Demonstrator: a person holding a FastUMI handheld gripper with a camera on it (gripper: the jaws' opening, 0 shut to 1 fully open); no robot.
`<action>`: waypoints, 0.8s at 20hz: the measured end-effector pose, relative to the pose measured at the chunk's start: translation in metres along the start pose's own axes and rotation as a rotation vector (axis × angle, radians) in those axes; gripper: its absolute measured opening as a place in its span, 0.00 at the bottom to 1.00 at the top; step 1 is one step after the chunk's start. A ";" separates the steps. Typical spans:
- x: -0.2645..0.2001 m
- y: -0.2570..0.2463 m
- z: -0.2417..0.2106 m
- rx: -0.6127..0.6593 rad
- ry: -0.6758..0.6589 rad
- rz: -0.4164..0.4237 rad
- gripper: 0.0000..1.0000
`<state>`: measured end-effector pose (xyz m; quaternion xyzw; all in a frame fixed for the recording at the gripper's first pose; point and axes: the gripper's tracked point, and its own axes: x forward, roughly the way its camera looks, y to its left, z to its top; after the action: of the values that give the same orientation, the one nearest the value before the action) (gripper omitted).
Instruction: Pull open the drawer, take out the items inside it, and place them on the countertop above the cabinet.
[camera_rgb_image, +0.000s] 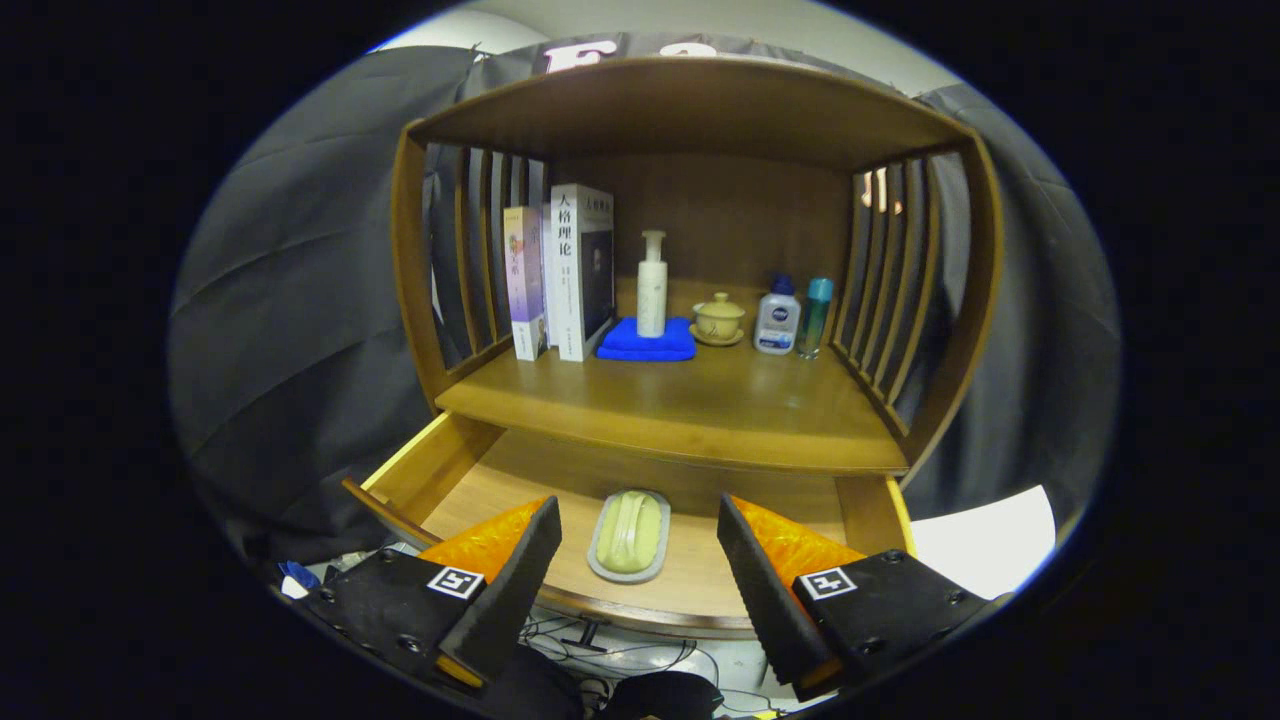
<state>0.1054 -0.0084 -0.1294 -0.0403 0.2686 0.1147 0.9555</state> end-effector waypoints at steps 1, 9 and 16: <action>0.012 0.003 -0.003 0.010 0.036 0.015 0.99; 0.104 0.008 -0.037 0.119 0.273 0.042 0.97; 0.134 0.012 -0.069 0.177 0.424 0.046 0.97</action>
<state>0.1785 0.0201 -0.2583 0.0268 0.4734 0.1016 0.8746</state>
